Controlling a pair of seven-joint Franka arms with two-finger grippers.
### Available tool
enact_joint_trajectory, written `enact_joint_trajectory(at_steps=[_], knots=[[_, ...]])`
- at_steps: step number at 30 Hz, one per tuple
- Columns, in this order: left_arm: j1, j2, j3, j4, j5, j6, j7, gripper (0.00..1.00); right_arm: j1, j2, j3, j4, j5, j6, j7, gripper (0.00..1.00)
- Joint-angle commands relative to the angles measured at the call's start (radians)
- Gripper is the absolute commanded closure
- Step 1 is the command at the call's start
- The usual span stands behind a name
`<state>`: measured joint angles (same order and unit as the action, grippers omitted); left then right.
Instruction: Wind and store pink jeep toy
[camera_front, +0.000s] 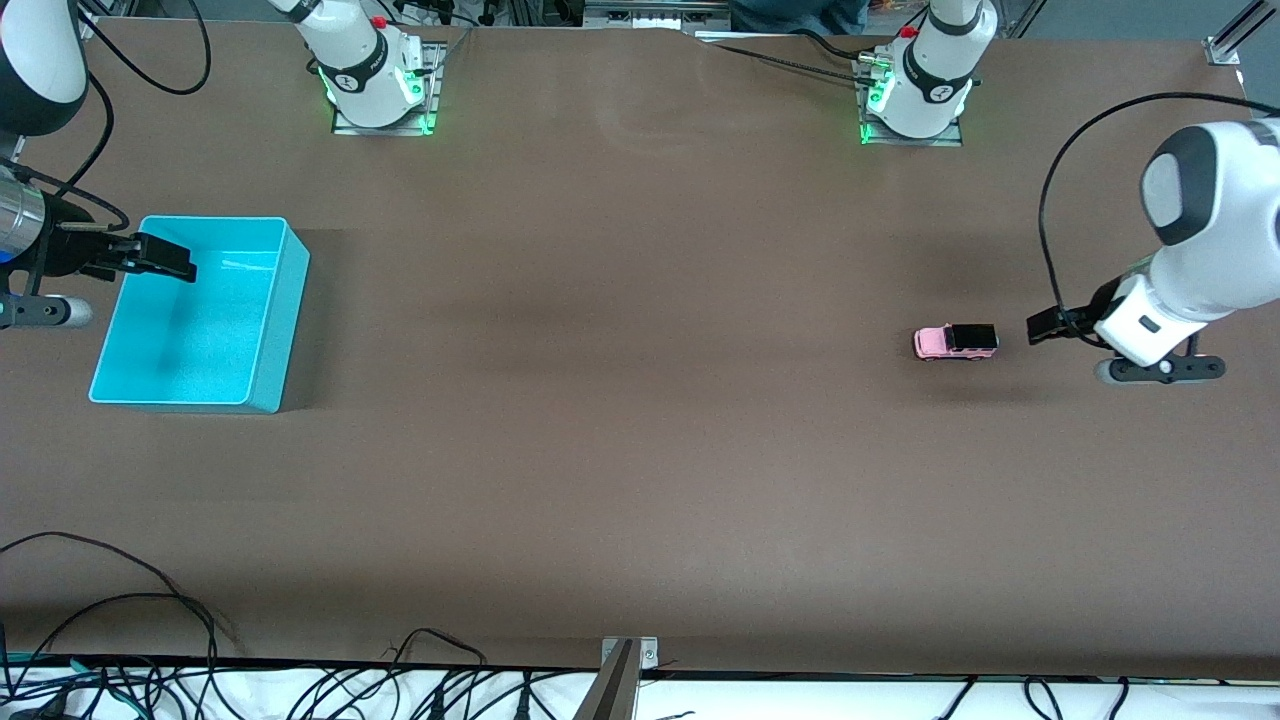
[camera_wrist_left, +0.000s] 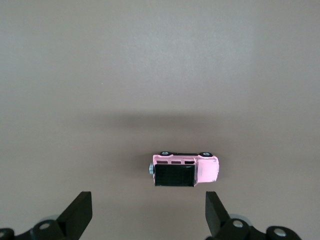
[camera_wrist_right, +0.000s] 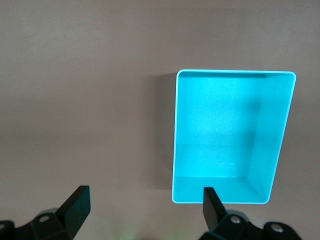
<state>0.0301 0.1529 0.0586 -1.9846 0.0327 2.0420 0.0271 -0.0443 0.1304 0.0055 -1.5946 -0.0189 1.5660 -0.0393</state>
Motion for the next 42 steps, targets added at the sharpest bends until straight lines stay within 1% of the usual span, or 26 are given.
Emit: enact_joint_trajectory(at_steps=[1,5,8,11,14,18,20,25,28,31,34,38,42], knots=[[0.005,-0.021,-0.002,-0.154,-0.01,0.139,0.033,0.0,-0.003,-0.009,0.004,-0.013,-0.013,0.012,0.01,0.0],[-0.004,-0.023,-0.003,-0.206,-0.01,0.173,0.034,0.0,-0.003,-0.009,0.004,-0.011,-0.013,0.012,0.01,0.0],[-0.009,-0.023,-0.003,-0.226,-0.008,0.208,0.039,0.0,-0.003,-0.009,0.004,-0.013,-0.013,0.012,0.01,0.0],[-0.009,-0.019,-0.003,-0.243,-0.008,0.231,0.088,0.0,-0.003,-0.009,0.004,-0.011,-0.013,0.011,0.01,0.0],[-0.007,-0.016,-0.003,-0.255,-0.007,0.242,0.235,0.0,-0.003,-0.009,0.004,-0.011,-0.013,0.011,0.01,0.0],[-0.004,0.005,-0.003,-0.258,-0.01,0.256,0.541,0.0,-0.003,-0.009,0.004,-0.013,-0.013,0.011,0.01,0.0],[0.002,0.016,-0.003,-0.264,-0.01,0.283,0.626,0.0,-0.003,-0.009,0.004,-0.013,-0.013,0.011,0.01,0.0],[0.005,0.025,-0.003,-0.31,-0.008,0.362,0.729,0.0,-0.003,-0.009,0.004,-0.013,-0.013,0.011,0.01,0.0],[0.001,0.037,-0.003,-0.309,0.006,0.389,0.783,0.0,-0.003,-0.009,0.004,-0.013,-0.013,0.011,0.01,0.0],[-0.006,0.045,-0.003,-0.309,0.004,0.403,0.879,0.0,-0.003,-0.009,0.004,-0.013,-0.013,0.012,0.01,0.0],[-0.009,0.074,-0.005,-0.309,-0.008,0.411,0.951,0.0,-0.003,-0.008,0.004,-0.013,-0.013,0.012,0.01,0.0],[-0.012,0.103,-0.013,-0.31,-0.008,0.455,1.031,0.0,-0.003,-0.008,0.004,-0.013,-0.013,0.012,0.01,0.0],[-0.019,0.114,-0.013,-0.313,-0.01,0.457,1.114,0.0,-0.003,-0.008,0.004,-0.013,-0.013,0.014,0.01,0.0]])
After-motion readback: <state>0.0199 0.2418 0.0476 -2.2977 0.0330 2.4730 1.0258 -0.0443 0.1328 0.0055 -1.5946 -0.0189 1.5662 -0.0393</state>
